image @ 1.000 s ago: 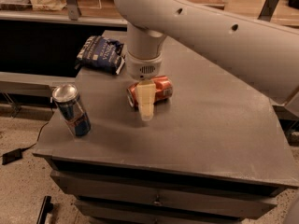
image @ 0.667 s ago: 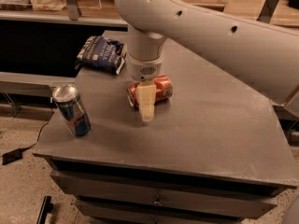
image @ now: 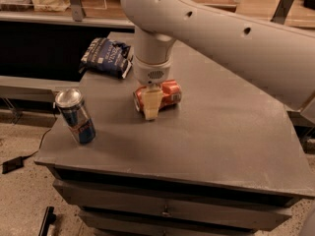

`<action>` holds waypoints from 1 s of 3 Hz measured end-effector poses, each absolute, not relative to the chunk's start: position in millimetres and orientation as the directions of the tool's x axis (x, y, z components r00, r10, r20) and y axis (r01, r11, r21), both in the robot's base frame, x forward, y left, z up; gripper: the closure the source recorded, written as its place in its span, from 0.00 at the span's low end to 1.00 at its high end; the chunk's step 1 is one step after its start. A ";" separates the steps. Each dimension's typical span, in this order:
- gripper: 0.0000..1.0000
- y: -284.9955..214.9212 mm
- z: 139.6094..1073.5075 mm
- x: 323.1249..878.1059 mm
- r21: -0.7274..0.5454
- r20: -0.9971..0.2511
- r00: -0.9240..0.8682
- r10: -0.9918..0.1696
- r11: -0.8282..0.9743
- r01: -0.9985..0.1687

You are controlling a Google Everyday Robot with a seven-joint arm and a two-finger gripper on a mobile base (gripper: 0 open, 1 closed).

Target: Place coke can upright

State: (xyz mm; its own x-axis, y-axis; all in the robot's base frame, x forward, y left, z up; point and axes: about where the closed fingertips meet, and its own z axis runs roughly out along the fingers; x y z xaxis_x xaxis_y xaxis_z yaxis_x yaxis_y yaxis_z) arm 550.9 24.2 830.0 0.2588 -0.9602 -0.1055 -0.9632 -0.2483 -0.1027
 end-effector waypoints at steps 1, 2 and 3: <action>0.62 24.5 829.9 551.0 -0.105 -0.106 0.259 -0.960 -0.249 -0.963; 0.85 19.8 835.1 549.7 -0.107 -0.115 0.247 -0.962 -0.235 -0.966; 1.00 -6.4 875.3 541.1 -0.142 -0.178 0.191 -0.965 -0.167 -0.976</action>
Offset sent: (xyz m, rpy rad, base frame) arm -0.0030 -0.0118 0.0127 0.0219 0.0019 -0.0310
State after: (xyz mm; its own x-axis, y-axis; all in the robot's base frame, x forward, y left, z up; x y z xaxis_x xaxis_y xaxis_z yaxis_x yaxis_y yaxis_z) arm 541.1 -6.4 875.3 0.1914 -0.9653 -0.1777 -0.9756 -0.1674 -0.1419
